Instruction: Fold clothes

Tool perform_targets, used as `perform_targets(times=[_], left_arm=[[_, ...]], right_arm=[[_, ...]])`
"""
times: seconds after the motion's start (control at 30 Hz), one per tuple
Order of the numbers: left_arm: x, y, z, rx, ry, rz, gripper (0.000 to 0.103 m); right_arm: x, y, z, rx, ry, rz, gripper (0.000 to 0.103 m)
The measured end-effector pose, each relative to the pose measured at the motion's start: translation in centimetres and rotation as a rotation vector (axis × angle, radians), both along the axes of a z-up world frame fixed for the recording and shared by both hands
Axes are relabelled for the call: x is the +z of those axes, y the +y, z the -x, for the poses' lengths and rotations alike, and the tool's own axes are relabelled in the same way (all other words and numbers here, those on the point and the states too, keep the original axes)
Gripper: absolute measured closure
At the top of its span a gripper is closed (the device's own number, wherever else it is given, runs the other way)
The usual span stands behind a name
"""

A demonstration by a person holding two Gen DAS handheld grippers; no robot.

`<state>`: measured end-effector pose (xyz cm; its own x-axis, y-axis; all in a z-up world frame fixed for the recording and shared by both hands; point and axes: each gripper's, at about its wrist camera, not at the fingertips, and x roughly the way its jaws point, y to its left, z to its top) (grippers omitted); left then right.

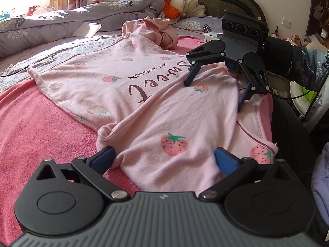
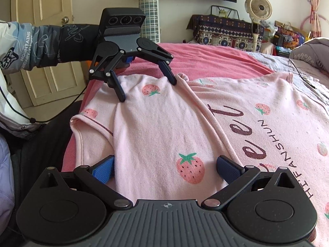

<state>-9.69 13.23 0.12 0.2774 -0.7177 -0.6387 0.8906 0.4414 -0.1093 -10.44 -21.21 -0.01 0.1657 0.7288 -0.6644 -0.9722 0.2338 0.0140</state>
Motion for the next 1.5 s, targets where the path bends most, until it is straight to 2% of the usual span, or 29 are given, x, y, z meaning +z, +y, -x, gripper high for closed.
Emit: perform_targets(times=[0.13,0.23,0.33,0.43,0.73,0.93,1.03,1.17,1.3,1.4,1.5], left_arm=[[-0.1,0.1,0.1,0.000,-0.006,0.010,0.000],[-0.1,0.1,0.1,-0.001,-0.008,0.014,0.000],[-0.1,0.2,0.2,0.000,-0.013,0.016,0.000],[-0.2,0.1,0.1,0.003,-0.012,0.019,0.000],[-0.2,-0.1,0.3,0.008,-0.026,0.012,0.000],[-0.1,-0.6,1.0,0.022,-0.073,-0.015,0.000],[-0.1,-0.5,0.9,0.025,-0.063,-0.008,0.000],[-0.2,-0.4,0.9,0.024,-0.063,-0.005,0.000],[-0.2,-0.3,0.8,0.024,-0.058,0.002,0.000],[-0.2,-0.2,0.7,0.024,-0.050,0.007,0.000],[-0.2,-0.1,0.6,0.025,-0.037,0.017,0.000]], right_arm=[[0.2,-4.3,0.0,-0.024,0.013,0.042,0.000],[0.2,-8.6,0.3,-0.091,0.046,0.002,0.000],[0.2,-11.7,1.3,-0.126,0.042,-0.038,0.000],[-0.3,-12.3,1.8,-0.149,0.024,-0.073,0.000],[-0.4,-11.4,2.4,-0.171,-0.025,-0.071,0.000],[-0.5,-11.0,2.8,-0.180,-0.056,-0.070,0.000],[0.0,-10.9,3.3,-0.241,-0.054,-0.085,0.000],[0.8,-12.0,5.9,-0.415,-0.049,-0.187,0.000],[1.2,-17.2,11.1,-0.619,-0.073,-0.462,0.000],[1.2,-22.7,15.9,-0.871,-0.179,-0.649,0.000],[0.3,-27.4,18.8,-1.140,-0.249,-0.745,0.000]])
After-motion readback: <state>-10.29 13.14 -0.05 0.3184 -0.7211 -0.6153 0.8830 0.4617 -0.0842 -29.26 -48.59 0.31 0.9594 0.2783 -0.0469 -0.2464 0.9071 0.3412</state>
